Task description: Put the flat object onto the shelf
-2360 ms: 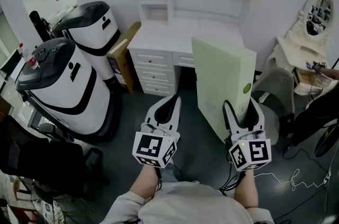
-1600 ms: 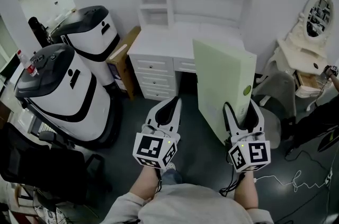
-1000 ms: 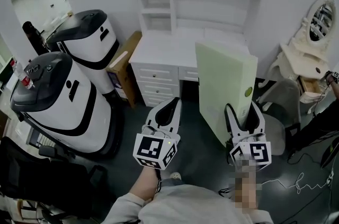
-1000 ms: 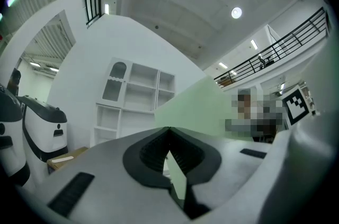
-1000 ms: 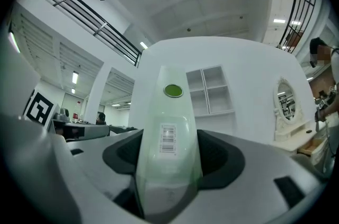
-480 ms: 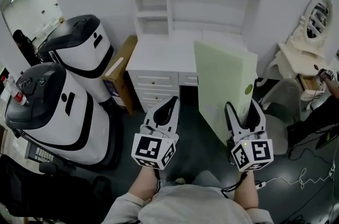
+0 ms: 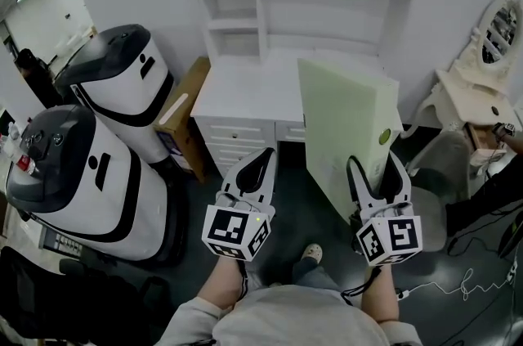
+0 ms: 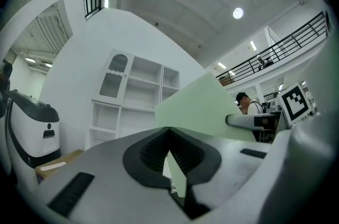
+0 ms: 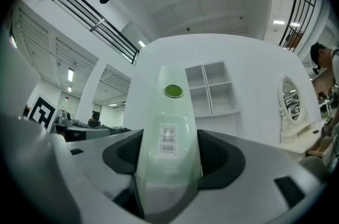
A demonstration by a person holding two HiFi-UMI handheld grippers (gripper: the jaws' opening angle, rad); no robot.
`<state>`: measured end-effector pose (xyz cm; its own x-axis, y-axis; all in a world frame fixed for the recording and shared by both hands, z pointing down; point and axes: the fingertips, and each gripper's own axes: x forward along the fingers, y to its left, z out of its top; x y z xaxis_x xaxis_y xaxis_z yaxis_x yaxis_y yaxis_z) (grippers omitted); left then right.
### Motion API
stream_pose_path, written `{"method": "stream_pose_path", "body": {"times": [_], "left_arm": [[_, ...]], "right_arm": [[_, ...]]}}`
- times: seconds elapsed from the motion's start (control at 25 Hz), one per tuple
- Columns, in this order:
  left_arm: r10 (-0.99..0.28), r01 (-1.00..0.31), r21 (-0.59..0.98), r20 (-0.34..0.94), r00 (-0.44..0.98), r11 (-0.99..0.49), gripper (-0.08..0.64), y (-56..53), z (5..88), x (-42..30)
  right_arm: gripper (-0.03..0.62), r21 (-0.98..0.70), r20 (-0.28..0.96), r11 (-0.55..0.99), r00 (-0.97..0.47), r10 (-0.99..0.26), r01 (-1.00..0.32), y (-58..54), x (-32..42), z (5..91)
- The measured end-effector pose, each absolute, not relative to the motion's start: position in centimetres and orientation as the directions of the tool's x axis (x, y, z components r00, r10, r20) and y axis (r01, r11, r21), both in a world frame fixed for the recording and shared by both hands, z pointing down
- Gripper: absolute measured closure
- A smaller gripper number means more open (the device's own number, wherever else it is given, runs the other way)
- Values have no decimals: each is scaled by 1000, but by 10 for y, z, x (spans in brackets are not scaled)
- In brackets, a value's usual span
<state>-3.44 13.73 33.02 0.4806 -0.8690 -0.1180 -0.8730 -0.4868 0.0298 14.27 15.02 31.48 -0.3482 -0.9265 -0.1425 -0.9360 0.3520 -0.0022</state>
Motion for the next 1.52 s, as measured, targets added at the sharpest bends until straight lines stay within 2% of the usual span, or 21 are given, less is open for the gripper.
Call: {"method": "stream_pose_path", "body": {"times": [0.96, 1.52], "left_arm": [[-902, -911, 23, -155, 403, -411, 546, -33, 316, 57], [-907, -913, 32, -137, 399, -406, 546, -90, 325, 46]], "right_arm": [[296, -1, -163, 444, -438, -884, -896, -33, 228, 308], [296, -32, -146, 433, -425, -894, -901, -90, 222, 319]]}}
